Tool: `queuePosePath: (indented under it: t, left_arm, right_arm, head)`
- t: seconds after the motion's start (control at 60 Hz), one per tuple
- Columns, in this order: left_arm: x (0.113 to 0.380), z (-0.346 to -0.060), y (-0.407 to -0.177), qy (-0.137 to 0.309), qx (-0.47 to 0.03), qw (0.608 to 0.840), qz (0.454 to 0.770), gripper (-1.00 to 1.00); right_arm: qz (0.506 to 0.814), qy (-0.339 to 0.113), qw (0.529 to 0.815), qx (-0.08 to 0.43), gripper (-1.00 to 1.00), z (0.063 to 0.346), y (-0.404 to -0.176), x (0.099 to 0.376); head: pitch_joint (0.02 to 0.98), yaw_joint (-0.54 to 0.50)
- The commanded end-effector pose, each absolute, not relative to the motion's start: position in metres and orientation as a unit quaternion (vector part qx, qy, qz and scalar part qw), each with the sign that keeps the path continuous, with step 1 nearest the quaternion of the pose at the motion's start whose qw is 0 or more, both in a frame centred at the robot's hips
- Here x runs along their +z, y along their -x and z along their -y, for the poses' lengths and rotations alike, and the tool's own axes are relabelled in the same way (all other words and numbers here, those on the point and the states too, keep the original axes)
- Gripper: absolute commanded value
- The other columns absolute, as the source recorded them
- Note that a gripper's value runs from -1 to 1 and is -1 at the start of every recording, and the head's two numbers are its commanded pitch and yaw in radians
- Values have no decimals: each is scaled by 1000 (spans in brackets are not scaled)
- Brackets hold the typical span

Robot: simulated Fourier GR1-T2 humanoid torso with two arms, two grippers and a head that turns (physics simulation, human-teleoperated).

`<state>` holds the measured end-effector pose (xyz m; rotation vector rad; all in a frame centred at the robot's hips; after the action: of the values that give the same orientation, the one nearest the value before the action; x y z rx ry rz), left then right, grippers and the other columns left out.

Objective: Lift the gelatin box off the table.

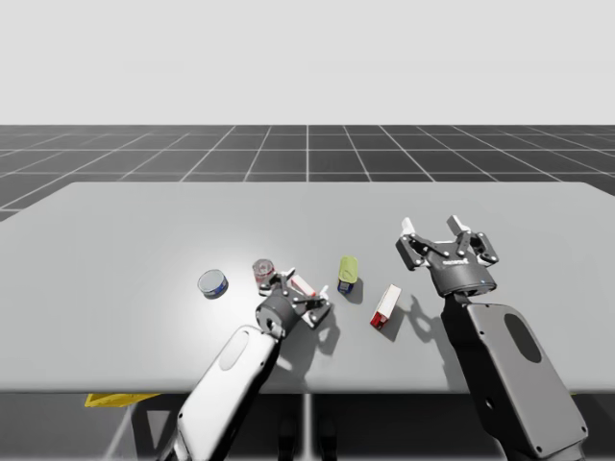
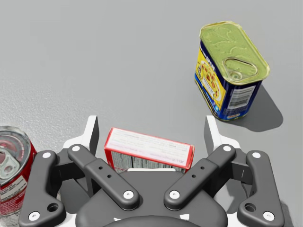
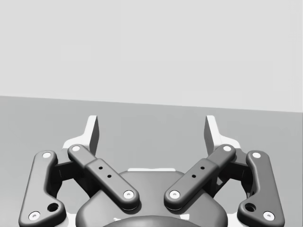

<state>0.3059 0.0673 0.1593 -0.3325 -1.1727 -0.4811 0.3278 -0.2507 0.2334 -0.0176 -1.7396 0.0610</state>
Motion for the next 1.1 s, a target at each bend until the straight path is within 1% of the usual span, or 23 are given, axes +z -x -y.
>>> queuePosePath:
  t: [0.017, 0.267, 0.283, 0.3, 0.317, 0.333, 0.35, 0.417, 0.5, 0.567, 0.583, 0.683, 0.7, 0.833, 0.967, 1.067, 1.1]
  left_arm:
    - [141, -74, -308, 142, -219, 809, 526, -1000]
    - [138, -75, -306, 141, -219, 818, 513, -1000]
    - [138, -75, -305, 139, -219, 817, 514, -913]
    - [138, -75, -304, 135, -218, 816, 518, -810]
    - [138, -75, -304, 138, -219, 816, 517, -327]
    - [138, -75, -304, 139, -220, 815, 518, 913]
    - [138, -75, -303, 138, -221, 813, 520, 946]
    - [140, -74, -302, 141, -221, 813, 520, 993]
    - [140, -73, -299, 141, -226, 811, 522, 985]
    - [140, -72, -299, 141, -228, 810, 521, 979]
    - [140, -72, -298, 141, -230, 810, 521, 1000]
    - [140, -72, -297, 141, -232, 810, 520, 997]
    - [139, -72, -296, 142, -233, 810, 520, 975]
    - [137, -70, -295, 144, -238, 810, 516, 981]
    - [137, -69, -295, 146, -240, 809, 516, 1000]
    - [147, -68, -296, 157, -238, 802, 525, 1000]
    - [155, -68, -296, 161, -239, 798, 530, 1000]
  right_arm:
    - [764, 7, 645, 27, -1000, 252, -328, 234]
    - [764, 7, 645, 26, -1000, 252, -328, 234]
    - [764, 7, 645, 26, -1000, 252, -328, 234]
    - [764, 7, 645, 26, -1000, 252, -328, 234]
    - [763, 7, 645, 26, -1000, 252, -328, 233]
    - [763, 7, 645, 26, -1000, 252, -328, 233]
    - [763, 7, 645, 26, -1000, 252, -328, 233]
    - [763, 7, 645, 25, -1000, 252, -328, 233]
    - [763, 7, 646, 25, -1000, 252, -328, 233]
    - [763, 8, 646, 25, -1000, 252, -328, 233]
    - [763, 8, 646, 25, -1000, 252, -328, 233]
    - [763, 8, 646, 24, -1000, 253, -329, 233]
    - [763, 9, 646, 24, -1000, 253, -329, 233]
    - [763, 9, 646, 22, -1000, 253, -329, 233]
    - [763, 8, 646, 21, -1000, 254, -329, 233]
    - [762, 8, 647, 21, -1000, 254, -330, 232]
    - [762, 8, 647, 21, -1000, 254, -330, 232]
  head:
    - [844, 4]
    - [843, 5]
    - [844, 5]
    - [845, 6]
    - [845, 6]
    - [845, 6]
    - [844, 6]
    - [841, 6]
    - [821, 7]
    - [775, 10]
    - [741, 12]
    - [655, 16]
    - [616, 17]
    - [516, 27]
    - [476, 32]
    - [473, 33]
    - [473, 34]
